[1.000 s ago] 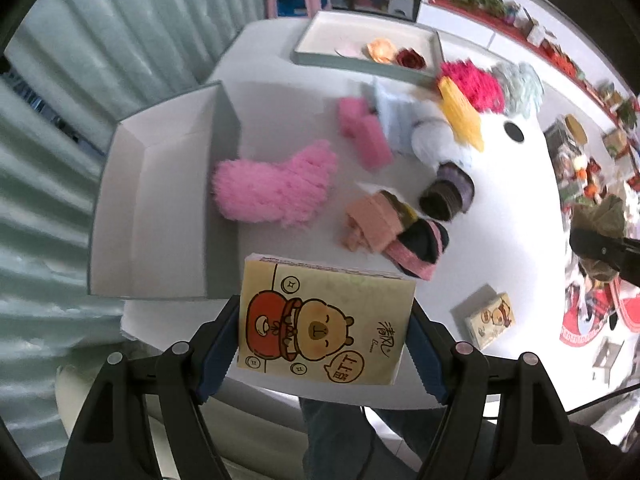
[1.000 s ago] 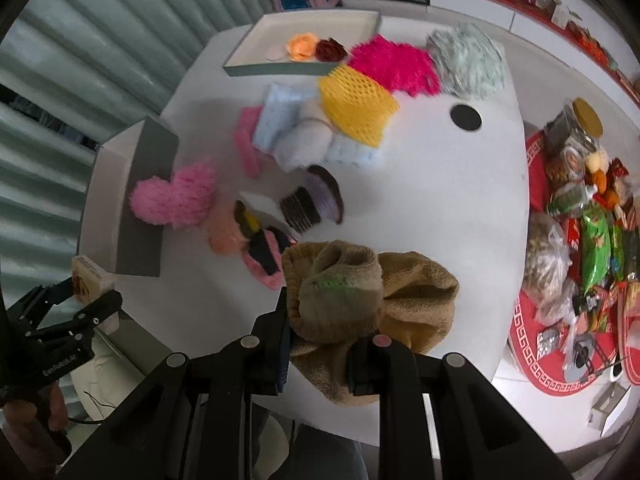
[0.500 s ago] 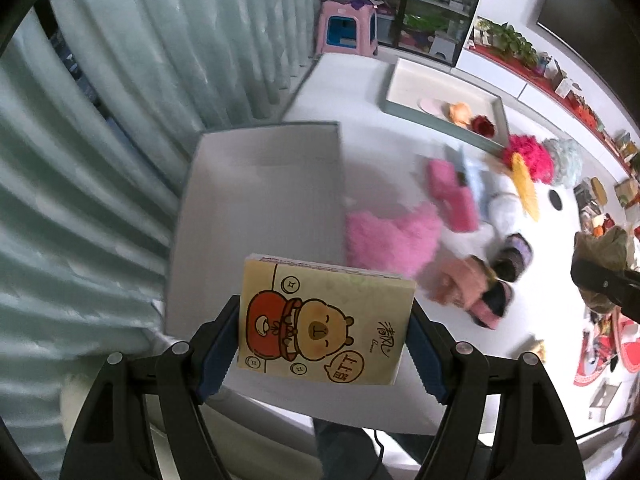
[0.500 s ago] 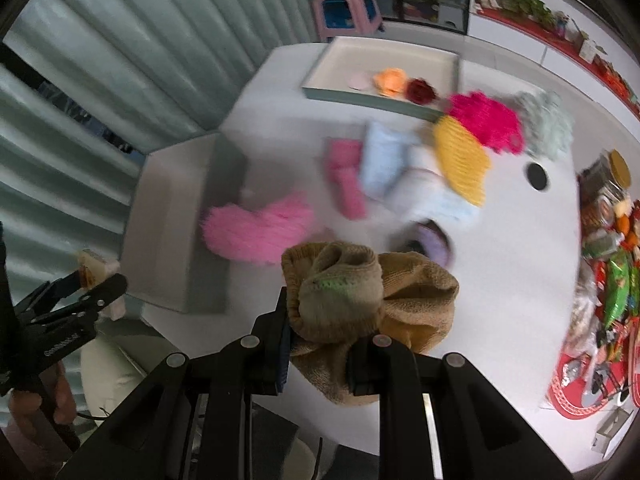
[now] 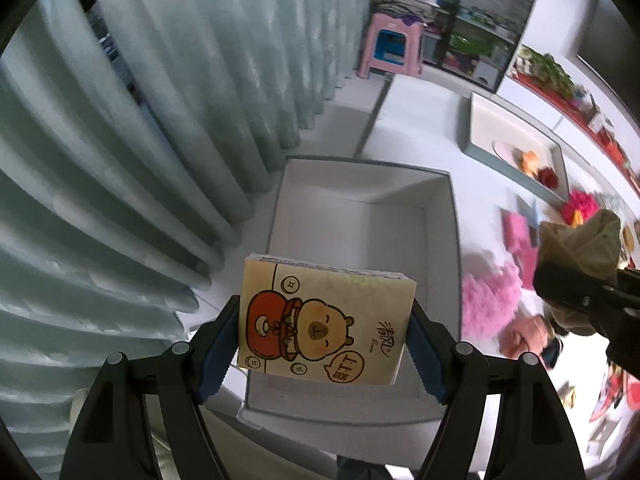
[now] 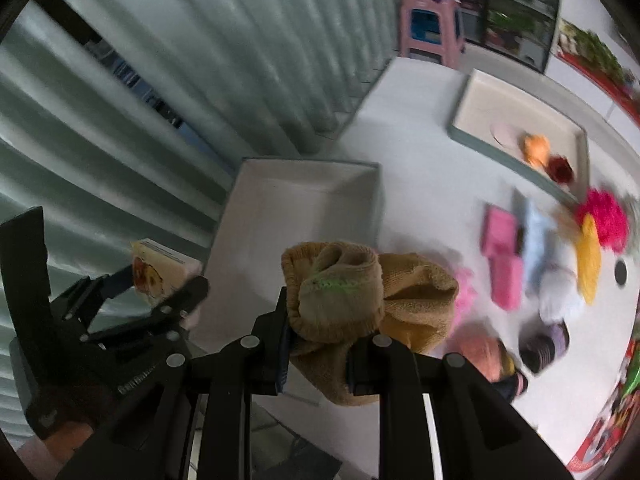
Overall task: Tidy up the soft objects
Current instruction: 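Carry the tissue pack and tan sock over the white box with both tools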
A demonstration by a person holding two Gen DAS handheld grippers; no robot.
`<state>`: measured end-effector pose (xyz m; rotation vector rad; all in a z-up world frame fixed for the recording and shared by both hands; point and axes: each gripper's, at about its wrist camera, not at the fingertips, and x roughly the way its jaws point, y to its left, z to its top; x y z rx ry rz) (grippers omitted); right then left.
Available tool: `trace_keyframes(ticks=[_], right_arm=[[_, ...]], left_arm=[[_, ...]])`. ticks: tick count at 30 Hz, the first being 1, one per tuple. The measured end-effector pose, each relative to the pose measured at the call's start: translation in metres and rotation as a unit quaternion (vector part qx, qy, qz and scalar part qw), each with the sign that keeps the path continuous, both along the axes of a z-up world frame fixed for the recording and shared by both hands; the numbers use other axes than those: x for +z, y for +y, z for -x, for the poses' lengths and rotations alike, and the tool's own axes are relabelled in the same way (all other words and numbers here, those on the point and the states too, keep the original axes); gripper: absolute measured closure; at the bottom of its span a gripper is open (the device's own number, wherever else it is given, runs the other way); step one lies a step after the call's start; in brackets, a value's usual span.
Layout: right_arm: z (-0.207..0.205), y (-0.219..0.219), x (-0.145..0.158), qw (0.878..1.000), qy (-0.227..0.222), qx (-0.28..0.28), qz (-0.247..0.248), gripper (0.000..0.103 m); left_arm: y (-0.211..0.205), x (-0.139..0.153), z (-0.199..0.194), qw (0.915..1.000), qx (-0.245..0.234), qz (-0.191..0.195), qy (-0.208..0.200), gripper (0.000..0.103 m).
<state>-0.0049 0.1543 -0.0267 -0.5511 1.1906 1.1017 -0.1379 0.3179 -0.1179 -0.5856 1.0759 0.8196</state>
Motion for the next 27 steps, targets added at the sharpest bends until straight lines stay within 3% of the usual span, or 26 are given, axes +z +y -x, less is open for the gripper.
trace_keyframes(ticks=[7, 27], right_arm=[[0.003, 0.043, -0.011, 1.000, -0.004, 0.017, 0.015, 0.079], [-0.014, 0.101, -0.061, 0.998, 0.021, 0.008, 0.066, 0.079]], left_arm=[[0.028, -0.015, -0.009, 0.9990, 0.024, -0.024, 0.028, 0.025], [0.064, -0.058, -0.027, 0.9980, 0.013, 0.016, 0.059, 0.025]])
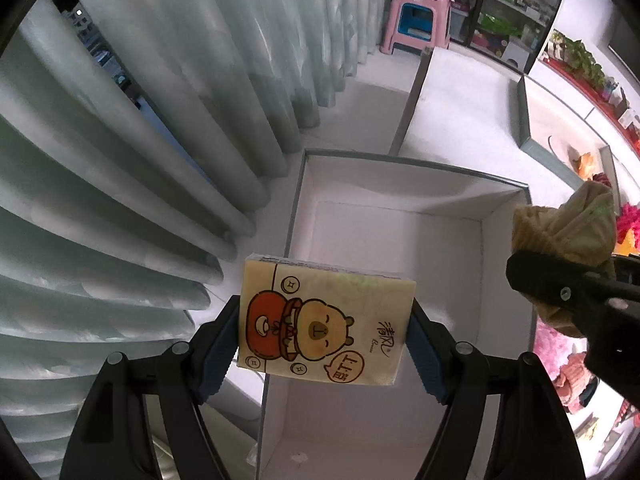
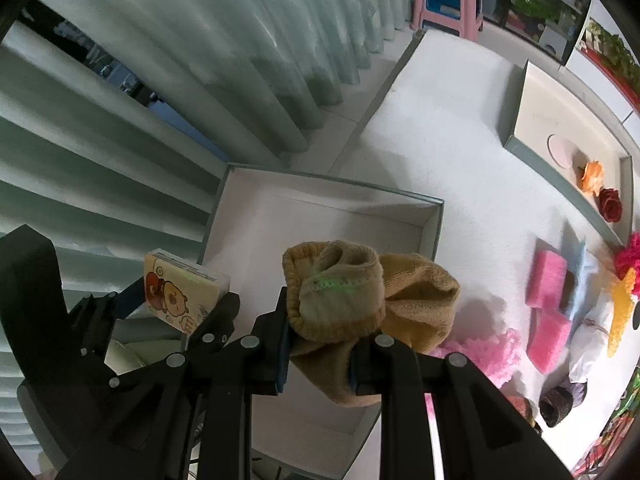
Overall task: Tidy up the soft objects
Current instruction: 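Carry the tissue pack and tan sock over the white box with both tools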
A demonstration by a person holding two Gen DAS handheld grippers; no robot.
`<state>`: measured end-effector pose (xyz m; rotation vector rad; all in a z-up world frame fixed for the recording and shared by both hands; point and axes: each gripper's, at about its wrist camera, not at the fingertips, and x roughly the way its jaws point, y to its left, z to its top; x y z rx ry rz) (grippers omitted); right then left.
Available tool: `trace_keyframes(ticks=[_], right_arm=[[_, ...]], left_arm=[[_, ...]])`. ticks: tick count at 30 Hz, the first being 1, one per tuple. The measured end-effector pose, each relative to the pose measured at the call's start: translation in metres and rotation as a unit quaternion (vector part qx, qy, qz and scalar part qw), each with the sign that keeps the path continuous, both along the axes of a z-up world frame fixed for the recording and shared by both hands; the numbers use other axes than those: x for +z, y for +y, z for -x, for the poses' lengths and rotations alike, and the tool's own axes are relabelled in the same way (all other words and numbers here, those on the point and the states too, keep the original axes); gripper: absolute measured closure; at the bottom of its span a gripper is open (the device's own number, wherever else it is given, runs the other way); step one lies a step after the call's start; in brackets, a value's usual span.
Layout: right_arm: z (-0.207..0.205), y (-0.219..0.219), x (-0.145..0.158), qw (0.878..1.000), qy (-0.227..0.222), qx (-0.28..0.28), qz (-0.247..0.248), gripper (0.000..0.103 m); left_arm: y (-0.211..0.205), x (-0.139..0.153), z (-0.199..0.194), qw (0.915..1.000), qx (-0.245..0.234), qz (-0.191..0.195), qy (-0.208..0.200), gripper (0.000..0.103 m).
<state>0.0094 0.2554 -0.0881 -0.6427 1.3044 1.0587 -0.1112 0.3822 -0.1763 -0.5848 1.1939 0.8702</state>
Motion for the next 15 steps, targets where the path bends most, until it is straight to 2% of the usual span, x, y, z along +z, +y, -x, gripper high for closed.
trace_keyframes(ticks=[15], right_arm=[[-0.011, 0.019, -0.024, 1.000, 0.012, 0.001, 0.021, 0.079]], left_arm=[[0.004, -0.017, -0.010, 0.9997, -0.010, 0.017, 0.011, 0.025]])
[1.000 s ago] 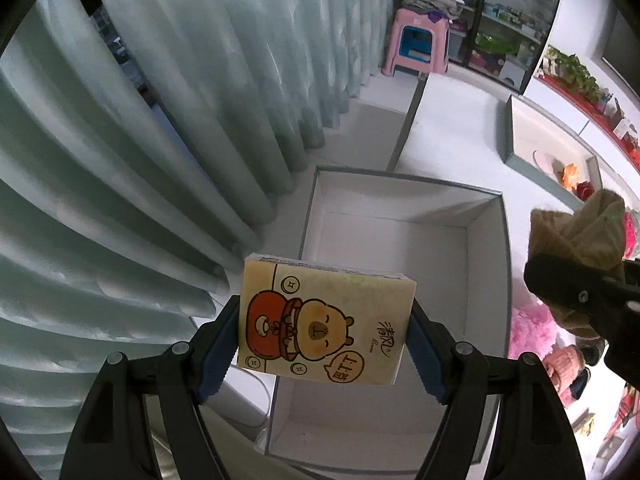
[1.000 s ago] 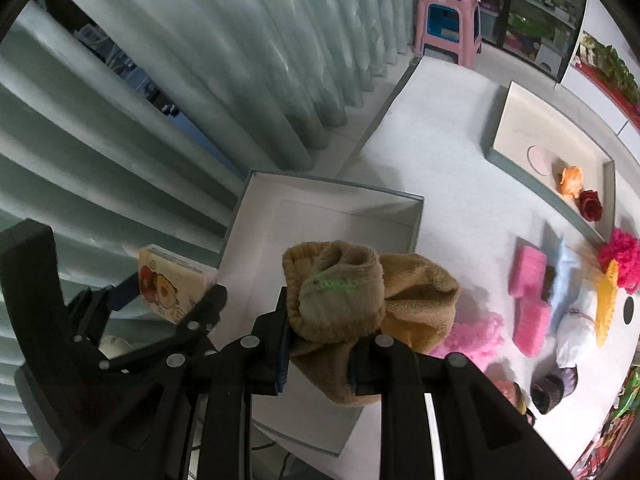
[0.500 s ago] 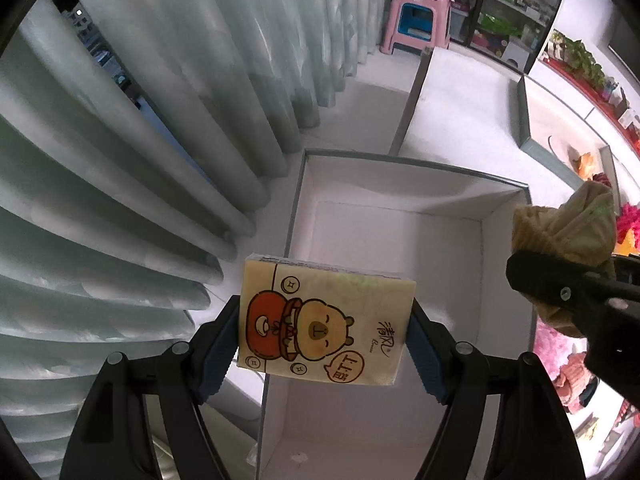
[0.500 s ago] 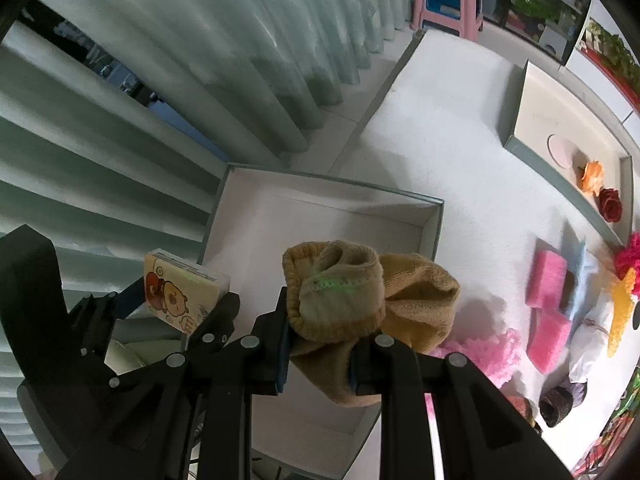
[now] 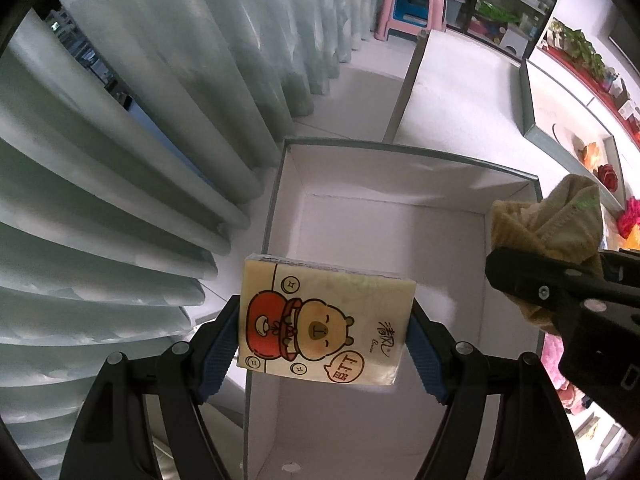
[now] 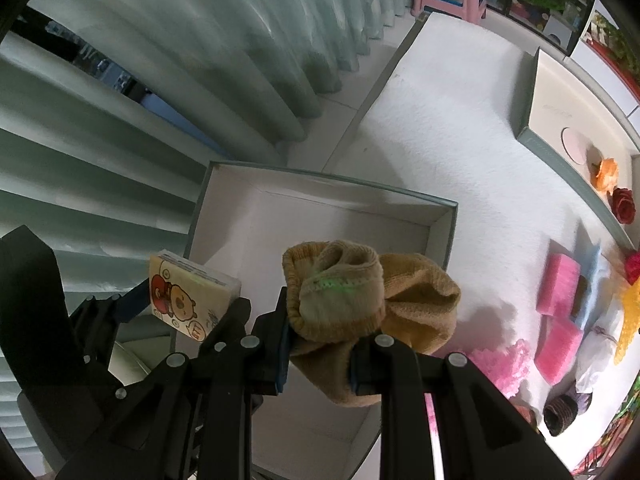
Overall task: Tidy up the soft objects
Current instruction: 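Carry the tissue pack and tan sock over the white box with both tools, then open both tools to drop the tissue pack and sock into the box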
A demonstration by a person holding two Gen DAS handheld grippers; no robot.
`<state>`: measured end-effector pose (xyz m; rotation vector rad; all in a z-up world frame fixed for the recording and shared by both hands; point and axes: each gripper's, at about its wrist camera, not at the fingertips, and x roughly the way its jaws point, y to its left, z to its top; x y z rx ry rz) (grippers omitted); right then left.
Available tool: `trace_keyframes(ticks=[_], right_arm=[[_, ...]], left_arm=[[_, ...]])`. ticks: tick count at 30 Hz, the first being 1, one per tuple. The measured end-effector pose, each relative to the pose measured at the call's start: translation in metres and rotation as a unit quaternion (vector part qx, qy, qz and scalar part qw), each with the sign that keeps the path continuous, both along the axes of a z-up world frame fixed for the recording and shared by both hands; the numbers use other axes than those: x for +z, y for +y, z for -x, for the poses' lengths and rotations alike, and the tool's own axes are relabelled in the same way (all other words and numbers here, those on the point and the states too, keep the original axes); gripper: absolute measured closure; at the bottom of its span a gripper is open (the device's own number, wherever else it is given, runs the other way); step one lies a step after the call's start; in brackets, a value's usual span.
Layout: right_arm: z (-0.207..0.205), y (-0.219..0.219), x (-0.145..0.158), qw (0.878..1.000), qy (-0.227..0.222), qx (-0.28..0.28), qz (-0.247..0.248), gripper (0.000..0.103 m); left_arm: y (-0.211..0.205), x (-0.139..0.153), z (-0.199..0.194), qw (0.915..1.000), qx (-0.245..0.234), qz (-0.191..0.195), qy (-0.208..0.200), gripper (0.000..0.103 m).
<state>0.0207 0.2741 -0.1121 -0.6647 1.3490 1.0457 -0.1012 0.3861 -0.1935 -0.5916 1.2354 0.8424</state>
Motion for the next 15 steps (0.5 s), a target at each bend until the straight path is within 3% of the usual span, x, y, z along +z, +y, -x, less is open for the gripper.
trace_keyframes(ticks=[9, 11, 12, 13, 14, 15], right_arm=[[-0.0004, 0.0046, -0.0050, 1.000, 0.001, 0.000, 0.006, 0.078], [-0.0010, 0.0039, -0.0053, 1.000, 0.005, -0.003, 0.007, 0.057], [-0.0017, 0.0031, -0.0050, 1.000, 0.005, -0.006, 0.006, 0.048], [-0.0022, 0.0018, -0.0042, 1.000, 0.003, -0.010, 0.005, 0.032], [-0.0021, 0.0002, -0.0026, 1.000, -0.004, -0.011, 0.005, 0.024], [-0.0028, -0.0015, -0.0014, 1.000, -0.004, -0.012, 0.004, 0.023]], left_arm=[[0.0009, -0.0063, -0.0040, 0.9999, -0.011, 0.008, -0.006, 0.025], [-0.0006, -0.0070, -0.0045, 0.9997, -0.016, 0.013, -0.009, 0.021], [-0.0007, -0.0071, -0.0049, 0.9997, -0.016, 0.014, -0.010, 0.012], [0.0001, -0.0060, -0.0028, 0.9997, -0.010, 0.018, -0.012, 0.000], [0.0007, -0.0041, -0.0004, 0.9998, -0.004, 0.015, -0.013, 0.000], [0.0008, -0.0027, 0.0001, 0.9998, -0.003, 0.012, -0.013, 0.000]])
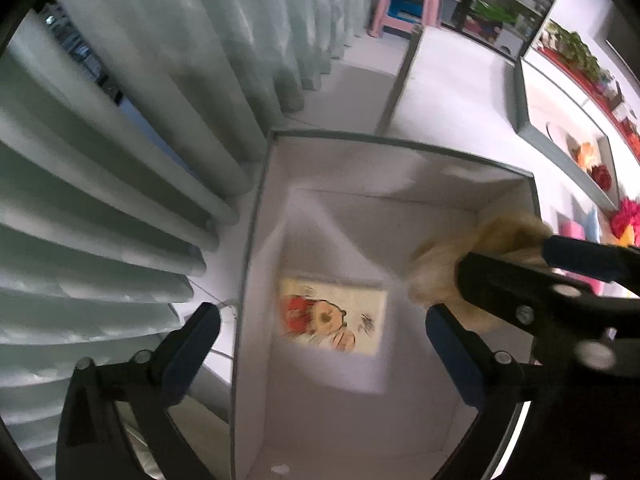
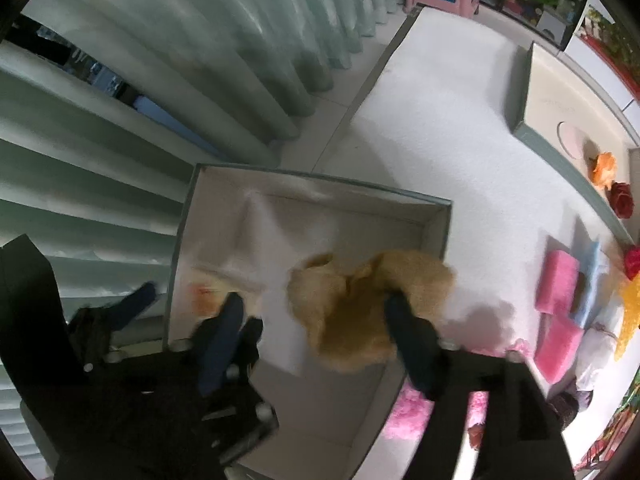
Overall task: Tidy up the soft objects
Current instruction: 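Open both tools to drop the tissue pack and sock into the box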
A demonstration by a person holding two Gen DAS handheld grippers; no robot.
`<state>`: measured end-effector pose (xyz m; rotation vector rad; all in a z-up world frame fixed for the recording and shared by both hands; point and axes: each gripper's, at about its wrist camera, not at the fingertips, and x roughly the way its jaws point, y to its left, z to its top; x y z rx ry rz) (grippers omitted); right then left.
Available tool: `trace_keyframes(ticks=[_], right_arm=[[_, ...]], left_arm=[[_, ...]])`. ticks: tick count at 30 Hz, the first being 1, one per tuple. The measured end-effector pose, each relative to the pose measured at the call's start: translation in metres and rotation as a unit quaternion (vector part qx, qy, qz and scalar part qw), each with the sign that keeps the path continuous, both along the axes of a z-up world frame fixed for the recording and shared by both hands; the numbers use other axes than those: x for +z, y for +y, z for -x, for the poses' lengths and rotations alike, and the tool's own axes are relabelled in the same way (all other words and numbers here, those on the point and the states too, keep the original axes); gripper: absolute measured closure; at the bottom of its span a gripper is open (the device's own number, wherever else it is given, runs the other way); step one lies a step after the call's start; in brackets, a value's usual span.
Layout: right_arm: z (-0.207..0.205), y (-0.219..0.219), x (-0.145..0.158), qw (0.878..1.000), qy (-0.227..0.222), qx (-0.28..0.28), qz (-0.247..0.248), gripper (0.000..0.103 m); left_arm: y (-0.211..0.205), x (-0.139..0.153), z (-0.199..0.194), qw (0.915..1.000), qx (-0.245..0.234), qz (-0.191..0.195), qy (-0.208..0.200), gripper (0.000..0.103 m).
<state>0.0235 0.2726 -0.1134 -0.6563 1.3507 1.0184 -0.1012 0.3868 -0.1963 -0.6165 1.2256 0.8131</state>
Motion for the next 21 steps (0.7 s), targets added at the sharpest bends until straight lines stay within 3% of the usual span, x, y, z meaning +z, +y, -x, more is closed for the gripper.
trace_keyframes(ticks=[6, 9, 21], right_arm=[[-0.004, -0.016, 0.011, 1.000, -0.002, -0.013, -0.003, 0.014], [-0.006, -0.028, 0.017, 1.000, 0.003, -0.024, -0.007, 0.000], [0.007, -0.077, 0.035, 0.999, 0.008, -0.041, -0.012, 0.000]], left_arm=[[-0.007, 0.005, 0.003, 0.9999, -0.007, 0.009, 0.003, 0.000], [-0.012, 0.009, 0.007, 0.9999, -0.010, 0.012, 0.000, 0.000], [-0.049, 0.031, 0.018, 0.9991, -0.040, 0.009, 0.008, 0.000]])
